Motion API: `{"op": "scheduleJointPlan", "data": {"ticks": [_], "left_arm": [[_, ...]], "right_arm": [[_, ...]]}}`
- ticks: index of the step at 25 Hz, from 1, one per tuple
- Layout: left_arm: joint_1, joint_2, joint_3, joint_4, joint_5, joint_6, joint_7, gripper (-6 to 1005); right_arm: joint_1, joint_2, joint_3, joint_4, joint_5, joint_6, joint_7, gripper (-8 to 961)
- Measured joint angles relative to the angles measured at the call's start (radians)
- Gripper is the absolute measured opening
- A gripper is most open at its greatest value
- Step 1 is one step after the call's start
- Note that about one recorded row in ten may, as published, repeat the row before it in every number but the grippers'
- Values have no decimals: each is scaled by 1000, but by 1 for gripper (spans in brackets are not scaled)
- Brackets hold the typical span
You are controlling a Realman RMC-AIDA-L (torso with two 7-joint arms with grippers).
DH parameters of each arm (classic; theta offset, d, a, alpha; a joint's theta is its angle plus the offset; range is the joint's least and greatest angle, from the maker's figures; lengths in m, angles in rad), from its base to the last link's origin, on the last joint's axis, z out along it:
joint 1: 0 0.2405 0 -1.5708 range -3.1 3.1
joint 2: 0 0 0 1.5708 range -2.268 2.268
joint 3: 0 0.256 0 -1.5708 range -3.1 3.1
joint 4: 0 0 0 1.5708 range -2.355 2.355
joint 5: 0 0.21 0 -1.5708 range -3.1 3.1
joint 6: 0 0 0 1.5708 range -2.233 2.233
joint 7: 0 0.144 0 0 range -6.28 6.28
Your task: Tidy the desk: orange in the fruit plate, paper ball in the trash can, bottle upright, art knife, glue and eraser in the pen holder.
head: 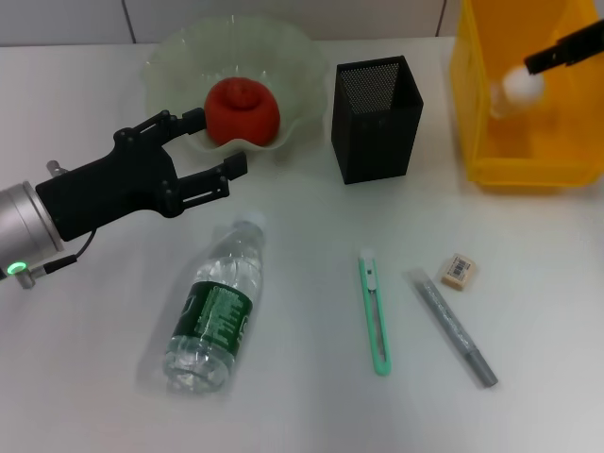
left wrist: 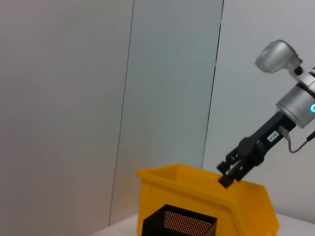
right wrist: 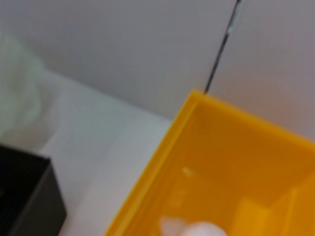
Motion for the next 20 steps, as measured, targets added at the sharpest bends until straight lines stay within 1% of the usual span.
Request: {"op": "scheduleJointPlan", "data": {"ticks": [1,2,3,4,5,6,7,8,9,10,11,12,13,14,15,16,18,19,20], "left_arm": [[0,0,0,0,0,0,0,788],[8,-1,21,32,0,-3,-39,787],[25,-2,60,87,0,-7,-91,786],[36,-4,85,123,-1,-10,-122,784],[81,-7,172,250,-7,-57,-232,783],[81,-7,172,250,-7,-57,-232,782],[102,-7,217,308,-9,-92,-288,781],[127,-7,274,372,-9,-137,-348,780],[162,-5,350,459,-6,-200,-423,779],[225,-2,476,612,16,-303,-537,777],[225,-2,476,612,16,-303,-537,776],[264,1,545,703,46,-367,-618,775],[291,3,595,787,96,-406,-707,774],[307,4,625,846,151,-428,-787,773],[328,1,686,1001,344,-450,-1036,771],[328,1,686,1001,344,-450,-1036,770],[331,-1,742,1097,536,-452,-1265,768],[327,-1,771,1131,620,-450,-1369,767],[323,-1,794,1153,685,-447,-1455,766]], "right_arm": [[-17,9,1,-41,6,-2,0,800],[-37,17,0,-85,15,-4,-1,840],[-70,23,-4,-143,42,-10,-3,840],[-97,24,-14,-180,75,-13,-7,840],[-190,26,-50,-274,194,-18,-24,840],[-190,26,-50,-274,194,-18,-24,840],[-248,25,-70,-315,269,-17,-45,840],[-298,25,-87,-342,340,-14,-75,840],[-361,27,-104,-365,425,-8,-136,840],[-464,31,-134,-381,582,4,-272,840],[-464,31,-134,-381,582,4,-272,840],[-526,32,-153,-377,679,10,-358,840],[-562,32,-165,-372,745,13,-414,840],[-616,32,-180,-355,836,12,-503,840],[-690,33,-198,-312,980,-5,-664,840],[-690,33,-198,-312,980,-5,-664,840],[-745,33,-207,-236,1107,-60,-841,839],[-758,32,-205,-204,1137,-88,-899,839],[-775,31,-202,-120,1196,-162,-1028,839]]}}
